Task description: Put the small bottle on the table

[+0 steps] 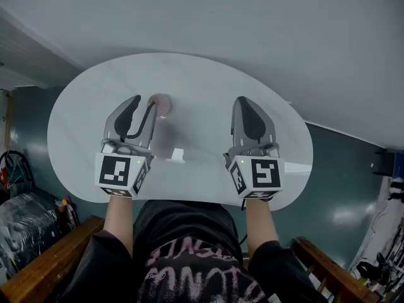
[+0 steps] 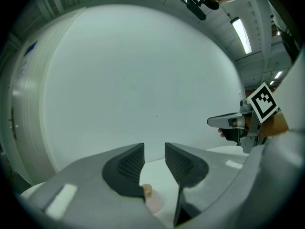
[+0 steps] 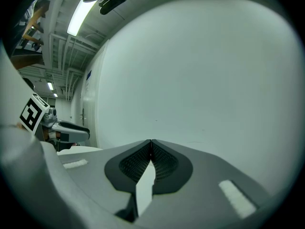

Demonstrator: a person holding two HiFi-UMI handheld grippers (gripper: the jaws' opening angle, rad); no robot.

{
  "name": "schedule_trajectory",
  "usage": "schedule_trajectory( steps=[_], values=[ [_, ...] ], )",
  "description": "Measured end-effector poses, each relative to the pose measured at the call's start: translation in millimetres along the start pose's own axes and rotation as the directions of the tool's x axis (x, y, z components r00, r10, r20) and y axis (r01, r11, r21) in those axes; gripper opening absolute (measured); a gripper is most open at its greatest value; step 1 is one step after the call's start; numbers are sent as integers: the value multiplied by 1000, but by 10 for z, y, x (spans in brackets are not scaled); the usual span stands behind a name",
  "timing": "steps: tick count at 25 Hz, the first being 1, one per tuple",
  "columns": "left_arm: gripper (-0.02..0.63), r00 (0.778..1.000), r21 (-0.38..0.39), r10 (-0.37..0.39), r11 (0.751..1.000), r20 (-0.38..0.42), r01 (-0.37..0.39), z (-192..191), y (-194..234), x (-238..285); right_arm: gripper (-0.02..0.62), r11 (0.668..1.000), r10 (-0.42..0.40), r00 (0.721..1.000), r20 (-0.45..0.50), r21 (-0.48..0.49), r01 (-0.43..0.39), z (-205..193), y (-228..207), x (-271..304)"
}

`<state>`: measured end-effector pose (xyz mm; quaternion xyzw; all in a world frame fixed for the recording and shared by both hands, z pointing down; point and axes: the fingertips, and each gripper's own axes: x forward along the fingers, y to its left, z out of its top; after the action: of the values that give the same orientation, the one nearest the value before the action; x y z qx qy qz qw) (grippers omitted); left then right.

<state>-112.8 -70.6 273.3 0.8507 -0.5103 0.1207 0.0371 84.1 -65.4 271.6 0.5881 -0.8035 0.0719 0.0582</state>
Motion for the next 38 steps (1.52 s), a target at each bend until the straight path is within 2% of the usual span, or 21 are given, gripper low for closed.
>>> schedule_trajectory(
  steps=[38],
  values=[
    [89,996,39,8,999,86,-11,447,-99,-251,9,1000,3,996,89,-24,-1,422,39,-259]
  ],
)
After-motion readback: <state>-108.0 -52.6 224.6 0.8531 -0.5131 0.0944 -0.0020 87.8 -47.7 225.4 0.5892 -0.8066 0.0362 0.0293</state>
